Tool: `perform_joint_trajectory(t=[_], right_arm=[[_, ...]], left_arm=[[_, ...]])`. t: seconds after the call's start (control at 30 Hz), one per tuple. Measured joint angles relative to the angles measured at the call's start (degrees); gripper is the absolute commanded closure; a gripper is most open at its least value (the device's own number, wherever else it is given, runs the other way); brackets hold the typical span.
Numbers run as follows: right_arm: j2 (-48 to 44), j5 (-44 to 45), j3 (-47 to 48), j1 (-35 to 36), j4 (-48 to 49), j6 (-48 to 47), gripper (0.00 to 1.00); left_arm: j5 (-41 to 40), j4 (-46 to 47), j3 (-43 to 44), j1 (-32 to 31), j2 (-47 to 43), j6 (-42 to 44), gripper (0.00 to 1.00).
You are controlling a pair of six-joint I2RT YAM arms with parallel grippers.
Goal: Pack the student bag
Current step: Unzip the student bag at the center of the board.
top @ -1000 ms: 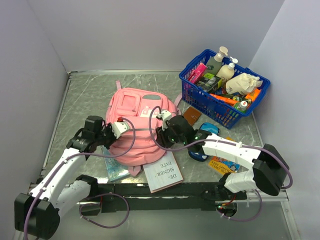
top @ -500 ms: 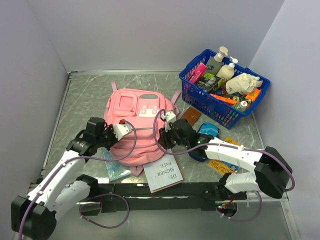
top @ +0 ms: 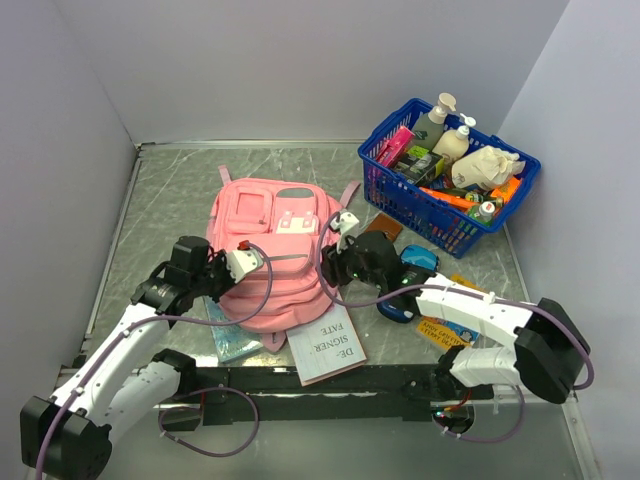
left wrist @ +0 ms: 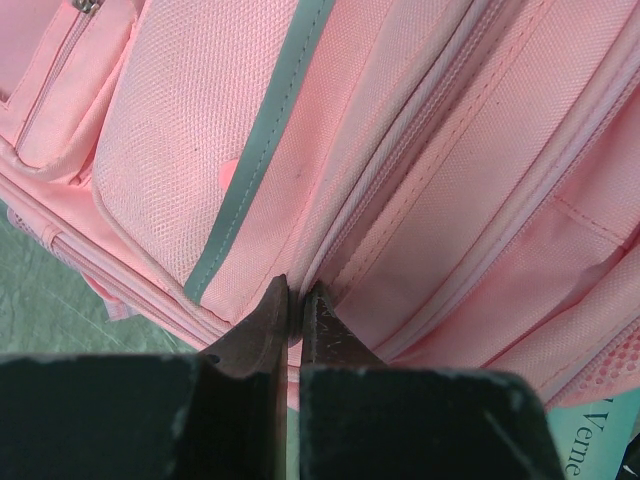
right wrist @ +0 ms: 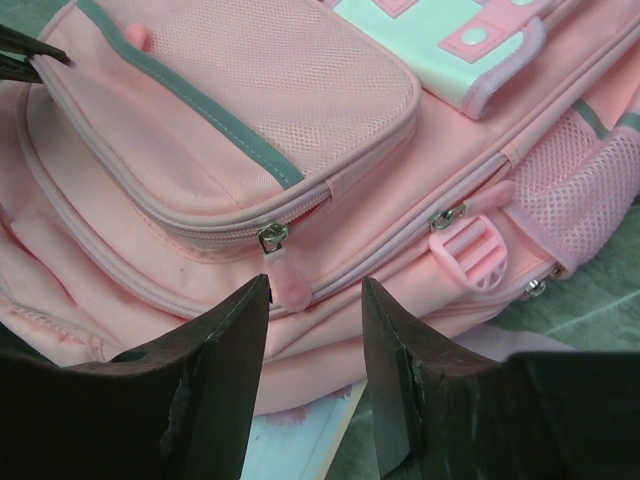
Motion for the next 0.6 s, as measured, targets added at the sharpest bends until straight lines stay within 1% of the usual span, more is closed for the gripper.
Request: perform_joint_trajectory(t=[0.23, 0.4, 0.5, 0.6], right_arm=[[3.6, -3.3, 0.0, -0.2, 3.7, -1.3, 0.5], [5.5, -4.8, 0.0, -0.3, 4.4, -1.4, 0.52], [5.8, -5.0, 0.0, -0.3, 4.5, -1.4, 0.57], [5.8, -5.4, -0.4, -0.5, 5.3, -1.4, 0.68]], left_arm=[[-0.1, 0.0, 0.0, -0.2, 0.0, 0.0, 0.99], [-0.2, 0.0, 0.0, -0.3, 0.0, 0.0, 0.99], [-0.2, -0.1, 0.0, -0.4, 0.0, 0.0, 0.99], [-0.2, -0.1, 0.0, -0.5, 0.0, 0.0, 0.99]])
